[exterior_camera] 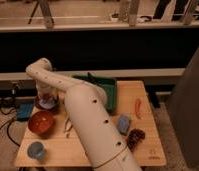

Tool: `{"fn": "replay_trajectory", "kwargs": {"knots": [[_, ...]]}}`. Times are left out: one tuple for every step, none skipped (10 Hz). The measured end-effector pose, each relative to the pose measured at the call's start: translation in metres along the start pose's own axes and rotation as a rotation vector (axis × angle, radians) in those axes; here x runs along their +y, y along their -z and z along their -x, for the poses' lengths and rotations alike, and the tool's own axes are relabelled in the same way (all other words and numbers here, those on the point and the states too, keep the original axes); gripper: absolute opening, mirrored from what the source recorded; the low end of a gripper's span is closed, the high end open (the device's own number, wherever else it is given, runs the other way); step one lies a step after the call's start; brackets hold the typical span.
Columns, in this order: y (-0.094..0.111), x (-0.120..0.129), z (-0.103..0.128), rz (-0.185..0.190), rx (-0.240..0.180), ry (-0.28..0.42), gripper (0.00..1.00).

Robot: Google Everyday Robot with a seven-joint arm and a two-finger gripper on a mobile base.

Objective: Place towel in tray

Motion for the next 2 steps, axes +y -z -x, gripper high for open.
{"fn": "replay_trajectory", "kwargs": {"knots": [[-0.002,-0.001,0.003,0.01,-0.006,0.008,0.63],[-0.0034,-0.0019,0.0041,0.018,-0.008,0.012,0.63]]}}
